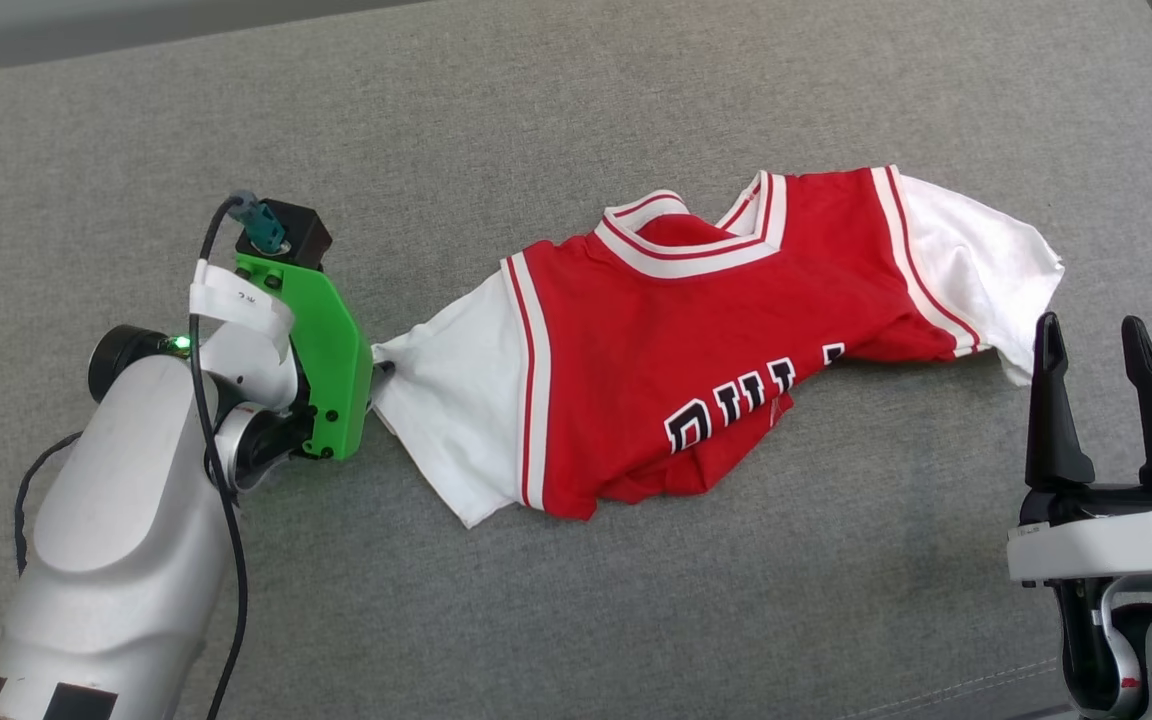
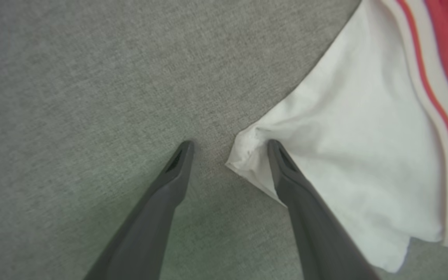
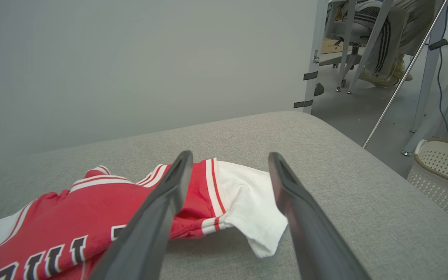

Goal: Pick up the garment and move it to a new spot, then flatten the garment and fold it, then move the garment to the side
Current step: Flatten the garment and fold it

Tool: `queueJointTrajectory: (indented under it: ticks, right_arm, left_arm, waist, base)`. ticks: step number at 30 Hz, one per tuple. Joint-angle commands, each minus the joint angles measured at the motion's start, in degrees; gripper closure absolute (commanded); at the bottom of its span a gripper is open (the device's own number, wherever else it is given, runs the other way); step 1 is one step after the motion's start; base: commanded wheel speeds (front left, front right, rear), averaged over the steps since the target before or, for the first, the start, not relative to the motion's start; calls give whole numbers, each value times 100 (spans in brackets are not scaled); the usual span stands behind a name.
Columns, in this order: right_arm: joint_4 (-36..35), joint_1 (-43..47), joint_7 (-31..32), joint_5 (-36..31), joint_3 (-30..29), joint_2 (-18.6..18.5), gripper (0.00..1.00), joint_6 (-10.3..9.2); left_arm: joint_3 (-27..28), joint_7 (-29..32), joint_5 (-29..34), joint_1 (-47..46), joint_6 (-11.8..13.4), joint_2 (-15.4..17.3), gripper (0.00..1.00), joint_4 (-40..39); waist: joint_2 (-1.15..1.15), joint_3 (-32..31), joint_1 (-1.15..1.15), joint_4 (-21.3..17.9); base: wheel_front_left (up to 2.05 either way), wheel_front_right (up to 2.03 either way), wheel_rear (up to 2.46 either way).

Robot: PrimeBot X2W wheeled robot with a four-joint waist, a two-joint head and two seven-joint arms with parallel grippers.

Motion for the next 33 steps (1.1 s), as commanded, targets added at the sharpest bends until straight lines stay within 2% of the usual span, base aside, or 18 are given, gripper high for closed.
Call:
queueJointTrajectory:
  ticks: [1,2,3,13,17,23,33]
  right_arm:
    - [16,-107,-7,-32,-12,42,0,-5]
    - [16,-112,0,-41,-12,43,0,-5]
    - [14,-116,10,-54,-12,43,0,-5]
    - [-1,-41,246,-153,-123,-47,0,-5]
    - [35,29,626,-166,-113,-233,0,-5]
    - [139,55,1768,-158,-34,-691,0,-5]
    - [343,-640,4494,240,-50,-1603,0,-5]
  left_arm:
    - [-181,124,-88,170,-36,-78,0,196]
    - [-204,148,-125,188,-37,-85,37,232]
    - [-225,160,-174,208,-37,-98,100,272]
    - [287,-635,-540,413,110,-81,100,362]
    - [581,-946,-666,670,191,96,100,267]
    - [874,-1146,-803,1198,430,236,100,-446]
    - [1027,-1014,-1009,2025,748,272,100,-2106]
  waist:
    - [0,-7,0,13]
    - [0,-13,0,20]
    - [0,-25,0,33]
    - [0,-392,0,290]
    - [0,-584,0,462]
    - [0,-717,0,762]
    - [0,-407,0,1218]
  base:
    - [0,0,0]
    - [0,0,0]
    - [0,0,0]
    - [0,0,0]
    - [0,0,0]
    - [0,0,0]
    - [0,0,0]
